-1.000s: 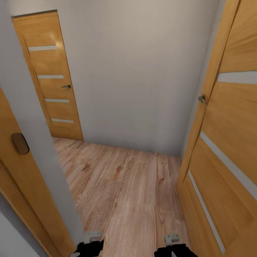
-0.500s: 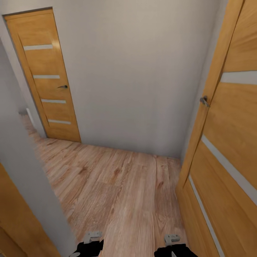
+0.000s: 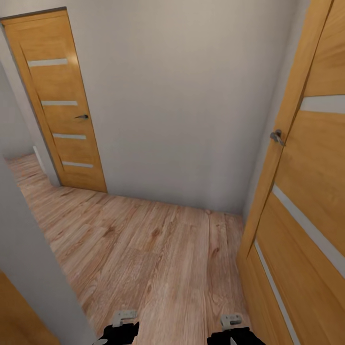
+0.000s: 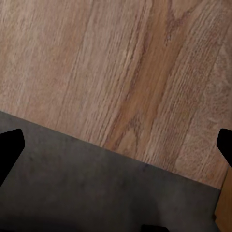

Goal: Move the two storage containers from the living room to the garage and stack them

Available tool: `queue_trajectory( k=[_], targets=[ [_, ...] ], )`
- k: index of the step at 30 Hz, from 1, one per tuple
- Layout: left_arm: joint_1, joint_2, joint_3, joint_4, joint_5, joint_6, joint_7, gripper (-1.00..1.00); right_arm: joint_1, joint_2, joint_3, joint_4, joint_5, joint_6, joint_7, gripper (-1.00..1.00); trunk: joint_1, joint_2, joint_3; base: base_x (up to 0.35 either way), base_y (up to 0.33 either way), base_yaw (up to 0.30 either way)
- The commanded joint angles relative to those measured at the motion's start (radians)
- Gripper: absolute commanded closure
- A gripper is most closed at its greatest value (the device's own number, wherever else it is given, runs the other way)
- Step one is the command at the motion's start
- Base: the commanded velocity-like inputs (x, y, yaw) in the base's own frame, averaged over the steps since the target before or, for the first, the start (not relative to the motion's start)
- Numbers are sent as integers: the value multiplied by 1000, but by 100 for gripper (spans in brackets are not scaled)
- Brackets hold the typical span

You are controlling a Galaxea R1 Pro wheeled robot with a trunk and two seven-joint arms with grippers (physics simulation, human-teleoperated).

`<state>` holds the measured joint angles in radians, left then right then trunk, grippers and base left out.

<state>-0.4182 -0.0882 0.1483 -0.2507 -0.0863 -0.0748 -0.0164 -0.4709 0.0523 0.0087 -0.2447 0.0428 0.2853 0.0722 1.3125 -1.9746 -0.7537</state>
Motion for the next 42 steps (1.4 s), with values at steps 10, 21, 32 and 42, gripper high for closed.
queue_trajectory(
  k=[10,21,32,42],
  targets=[
    [-1,-1,8,1,-9,-3,-1,-100,0,0,1,-2,5,6,3,-100,0,0,-1,128,0,0],
    [-1,-1,8,1,-9,-3,-1,-100,0,-2,0,-2,5,6,3,-100,0,0,-1,71,-15,0],
    [-1,-1,9,1,-8,-3,-1,-100,0,-2,0,-2,5,6,3,-100,0,0,-1,93,-56,0],
    [-1,-1,10,1,-7,-3,-1,-100,0,-2,0,-2,5,6,3,-100,0,0,-1,89,-86,0]
  ],
)
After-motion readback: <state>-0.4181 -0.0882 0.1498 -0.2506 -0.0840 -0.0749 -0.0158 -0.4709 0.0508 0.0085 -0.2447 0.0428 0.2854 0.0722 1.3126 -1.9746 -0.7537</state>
